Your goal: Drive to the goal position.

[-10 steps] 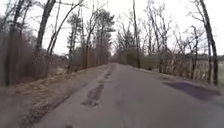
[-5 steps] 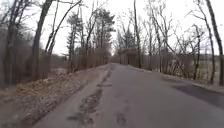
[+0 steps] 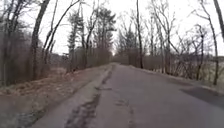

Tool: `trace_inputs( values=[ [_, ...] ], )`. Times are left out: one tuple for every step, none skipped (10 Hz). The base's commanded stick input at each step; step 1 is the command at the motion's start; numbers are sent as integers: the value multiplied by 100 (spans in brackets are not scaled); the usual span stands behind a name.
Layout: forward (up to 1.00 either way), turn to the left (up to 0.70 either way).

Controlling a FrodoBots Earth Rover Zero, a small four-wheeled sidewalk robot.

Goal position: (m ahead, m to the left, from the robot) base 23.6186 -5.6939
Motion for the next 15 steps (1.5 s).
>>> trace_inputs(
  values=[
    [85, 0],
    [85, 0],
    [85, 0],
    [85, 0],
    [85, 0],
    [85, 0],
    [85, 0],
    [85, 0],
    [85, 0],
    [85, 0],
    [85, 0],
    [85, 0],
    [85, 0],
    [85, 0],
    [85, 0]
  ],
)
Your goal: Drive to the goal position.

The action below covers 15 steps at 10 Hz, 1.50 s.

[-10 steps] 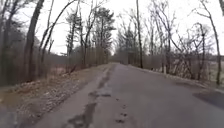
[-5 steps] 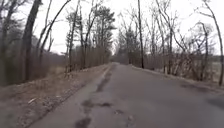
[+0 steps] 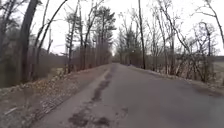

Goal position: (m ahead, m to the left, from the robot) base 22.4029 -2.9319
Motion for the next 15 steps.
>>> trace_inputs(
  values=[
    [85, 0],
    [85, 0],
    [85, 0],
    [85, 0],
    [85, 0],
    [85, 0],
    [85, 0],
    [85, 0],
    [85, -5],
    [85, -11],
    [85, -16],
    [85, -21],
    [85, -27],
    [85, -32],
    [85, -34]
  ],
)
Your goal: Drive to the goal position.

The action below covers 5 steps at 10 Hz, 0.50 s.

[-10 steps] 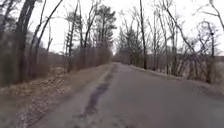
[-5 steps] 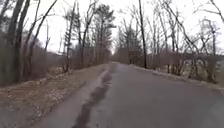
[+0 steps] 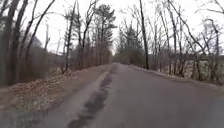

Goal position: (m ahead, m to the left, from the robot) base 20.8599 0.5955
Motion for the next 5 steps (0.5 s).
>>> trace_inputs(
  values=[
    [85, -34],
    [85, -34],
    [85, -34],
    [85, -34],
    [85, -34]
  ],
)
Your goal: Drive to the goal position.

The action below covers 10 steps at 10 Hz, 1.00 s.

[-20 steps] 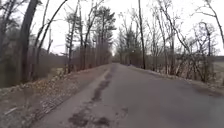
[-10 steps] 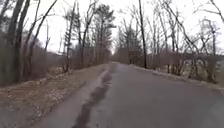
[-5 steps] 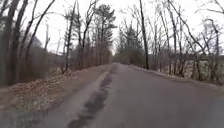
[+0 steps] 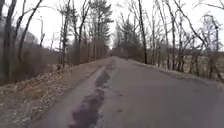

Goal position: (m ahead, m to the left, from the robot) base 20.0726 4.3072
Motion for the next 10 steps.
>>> trace_inputs(
  values=[
    [85, -34],
    [85, -34],
    [85, -34],
    [85, -34],
    [85, -34],
    [85, -34],
    [85, -34],
    [85, 0],
    [85, 0],
    [85, 0]
  ],
)
